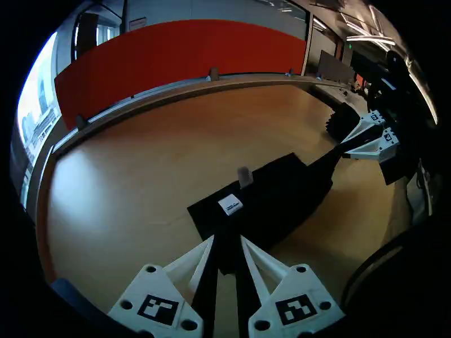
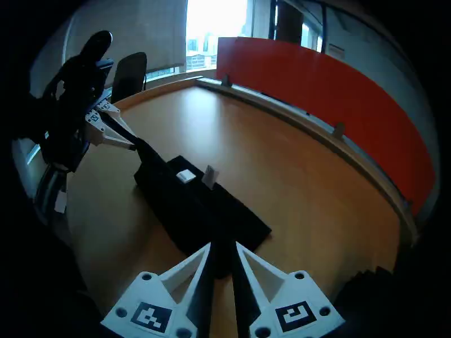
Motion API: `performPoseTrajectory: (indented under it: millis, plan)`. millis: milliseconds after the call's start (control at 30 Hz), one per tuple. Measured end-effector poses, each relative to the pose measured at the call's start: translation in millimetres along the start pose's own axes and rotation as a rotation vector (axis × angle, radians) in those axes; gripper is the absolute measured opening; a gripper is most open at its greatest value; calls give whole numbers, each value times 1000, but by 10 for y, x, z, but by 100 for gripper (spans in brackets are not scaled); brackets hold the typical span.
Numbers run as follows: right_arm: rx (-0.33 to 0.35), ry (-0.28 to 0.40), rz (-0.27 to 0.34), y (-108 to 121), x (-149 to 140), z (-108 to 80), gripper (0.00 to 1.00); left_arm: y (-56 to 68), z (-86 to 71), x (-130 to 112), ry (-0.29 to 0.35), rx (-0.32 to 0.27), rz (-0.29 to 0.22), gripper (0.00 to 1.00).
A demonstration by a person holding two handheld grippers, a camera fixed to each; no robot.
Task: Fold towel
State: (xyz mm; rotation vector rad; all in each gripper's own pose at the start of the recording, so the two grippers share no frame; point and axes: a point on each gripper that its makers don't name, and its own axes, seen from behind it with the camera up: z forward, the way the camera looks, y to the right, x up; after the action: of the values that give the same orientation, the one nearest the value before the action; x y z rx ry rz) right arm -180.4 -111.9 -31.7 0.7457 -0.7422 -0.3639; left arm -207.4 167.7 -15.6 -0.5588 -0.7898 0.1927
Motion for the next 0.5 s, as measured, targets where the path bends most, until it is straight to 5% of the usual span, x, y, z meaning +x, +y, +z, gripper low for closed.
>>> performPoseTrajectory:
  millis: [500]
  plan:
    - [-22, -25, 13, 249, -25, 316, 17, -140, 298, 56, -13, 33, 1, 17]
